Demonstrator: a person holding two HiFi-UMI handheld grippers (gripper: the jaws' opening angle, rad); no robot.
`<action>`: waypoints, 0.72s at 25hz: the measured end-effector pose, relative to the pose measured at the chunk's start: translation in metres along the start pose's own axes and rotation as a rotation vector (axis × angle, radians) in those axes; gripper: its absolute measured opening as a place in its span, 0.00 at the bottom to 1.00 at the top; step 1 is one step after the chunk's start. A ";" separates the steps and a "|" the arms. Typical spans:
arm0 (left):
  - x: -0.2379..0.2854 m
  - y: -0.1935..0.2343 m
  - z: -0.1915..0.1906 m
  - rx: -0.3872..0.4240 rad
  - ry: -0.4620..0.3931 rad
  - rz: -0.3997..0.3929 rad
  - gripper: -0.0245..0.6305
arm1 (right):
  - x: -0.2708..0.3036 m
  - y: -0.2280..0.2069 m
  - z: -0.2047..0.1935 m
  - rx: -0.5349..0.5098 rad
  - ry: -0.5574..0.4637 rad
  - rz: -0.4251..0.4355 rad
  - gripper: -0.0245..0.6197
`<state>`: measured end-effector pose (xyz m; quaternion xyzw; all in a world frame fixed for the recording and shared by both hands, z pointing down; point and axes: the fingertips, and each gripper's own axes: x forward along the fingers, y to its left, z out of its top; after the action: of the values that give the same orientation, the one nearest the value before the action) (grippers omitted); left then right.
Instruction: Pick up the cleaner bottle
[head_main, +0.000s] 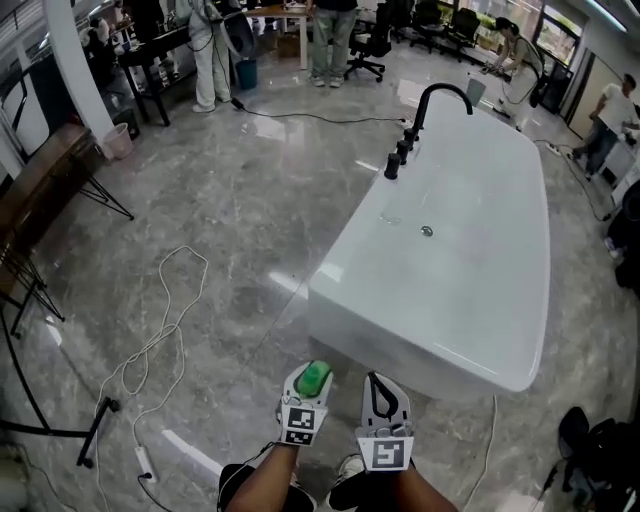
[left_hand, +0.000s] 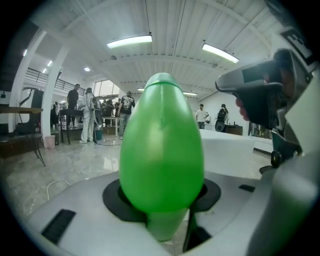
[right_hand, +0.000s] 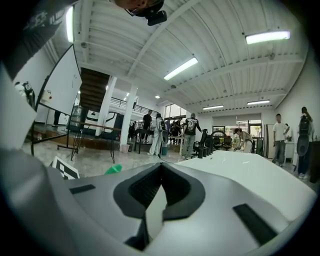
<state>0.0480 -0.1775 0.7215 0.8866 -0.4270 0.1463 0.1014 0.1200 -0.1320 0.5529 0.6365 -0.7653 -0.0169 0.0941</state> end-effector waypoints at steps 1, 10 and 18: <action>-0.009 -0.002 0.026 0.006 0.002 0.005 0.32 | -0.005 -0.007 0.022 0.002 0.007 0.000 0.06; -0.073 -0.040 0.222 0.043 0.058 -0.006 0.32 | -0.061 -0.080 0.186 0.013 0.054 -0.018 0.06; -0.130 -0.088 0.350 -0.038 0.025 0.008 0.32 | -0.123 -0.139 0.252 0.028 0.095 -0.091 0.06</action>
<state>0.1003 -0.1354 0.3435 0.8809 -0.4319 0.1497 0.1227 0.2344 -0.0616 0.2699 0.6721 -0.7303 0.0200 0.1207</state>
